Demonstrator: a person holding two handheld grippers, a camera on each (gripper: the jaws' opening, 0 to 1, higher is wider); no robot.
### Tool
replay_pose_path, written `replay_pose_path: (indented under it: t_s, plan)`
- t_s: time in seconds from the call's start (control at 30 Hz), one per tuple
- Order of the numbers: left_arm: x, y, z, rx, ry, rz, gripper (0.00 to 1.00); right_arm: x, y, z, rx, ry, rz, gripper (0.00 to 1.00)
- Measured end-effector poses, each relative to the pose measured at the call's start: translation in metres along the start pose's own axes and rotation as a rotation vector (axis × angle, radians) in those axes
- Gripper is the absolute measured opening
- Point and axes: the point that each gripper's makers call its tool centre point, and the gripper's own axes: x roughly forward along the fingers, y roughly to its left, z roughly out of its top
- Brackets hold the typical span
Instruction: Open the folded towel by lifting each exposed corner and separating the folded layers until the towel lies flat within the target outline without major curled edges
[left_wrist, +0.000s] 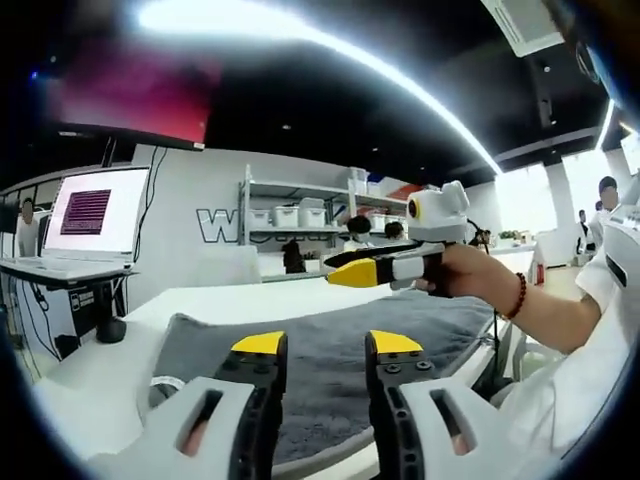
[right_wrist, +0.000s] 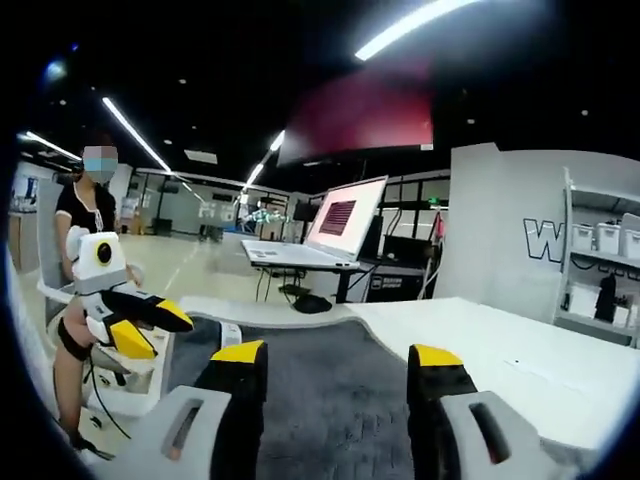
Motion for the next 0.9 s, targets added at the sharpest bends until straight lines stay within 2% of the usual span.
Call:
replay_pose_path:
  t_s: [0.4,0.6,0.73,0.87,0.9]
  plan:
    - [0.016,-0.028,-0.005,0.027,0.034,-0.077,0.33,-0.052,0.001,0.005,-0.014,-0.077,-0.064,0.55]
    - [0.021,-0.039,-0.003,0.028,0.033,-0.105,0.35,-0.075,0.001,-0.006,-0.039,-0.065,-0.093,0.58]
    - [0.024,-0.047,-0.001,0.026,0.031,-0.132,0.37,-0.092,-0.001,-0.015,-0.019,-0.058,-0.101,0.6]
    - [0.027,-0.055,0.0,0.032,0.032,-0.152,0.42,-0.11,-0.009,-0.022,-0.059,-0.026,-0.142,0.66]
    - [0.028,-0.056,0.0,0.034,0.032,-0.156,0.42,-0.123,-0.013,-0.025,-0.053,-0.022,-0.159,0.66]
